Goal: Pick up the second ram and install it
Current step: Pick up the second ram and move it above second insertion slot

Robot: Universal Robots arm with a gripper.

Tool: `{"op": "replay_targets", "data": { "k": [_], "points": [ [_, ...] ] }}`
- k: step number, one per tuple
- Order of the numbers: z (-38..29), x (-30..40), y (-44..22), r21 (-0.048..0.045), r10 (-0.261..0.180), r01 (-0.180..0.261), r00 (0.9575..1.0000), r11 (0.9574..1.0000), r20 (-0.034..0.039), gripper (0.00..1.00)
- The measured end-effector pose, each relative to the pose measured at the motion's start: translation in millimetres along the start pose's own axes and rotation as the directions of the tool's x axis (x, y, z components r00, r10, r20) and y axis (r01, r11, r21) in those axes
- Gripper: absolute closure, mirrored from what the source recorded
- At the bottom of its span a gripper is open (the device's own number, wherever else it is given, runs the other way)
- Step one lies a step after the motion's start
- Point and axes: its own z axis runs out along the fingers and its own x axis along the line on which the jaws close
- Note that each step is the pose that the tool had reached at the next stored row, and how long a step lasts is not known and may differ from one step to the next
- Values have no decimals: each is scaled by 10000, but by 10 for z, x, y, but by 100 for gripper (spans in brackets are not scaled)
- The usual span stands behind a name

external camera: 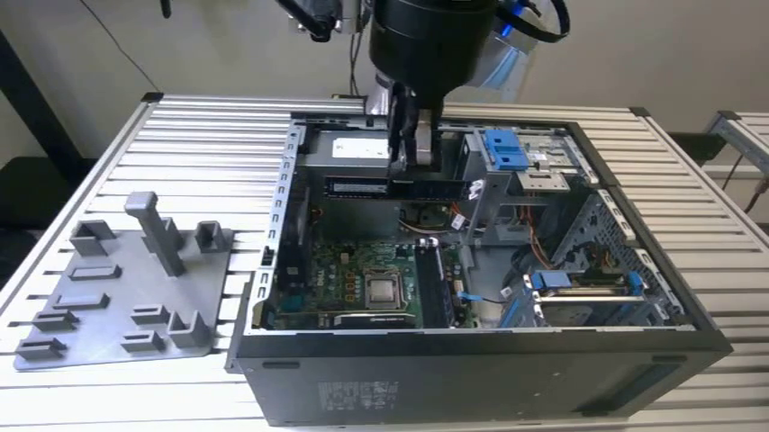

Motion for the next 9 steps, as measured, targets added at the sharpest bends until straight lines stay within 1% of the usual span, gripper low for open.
{"op": "replay_targets", "data": {
  "k": [9],
  "points": [
    [-17, 0, -378, -1, 0, 0, 10000, 10000, 0, 86]
  ]
}}
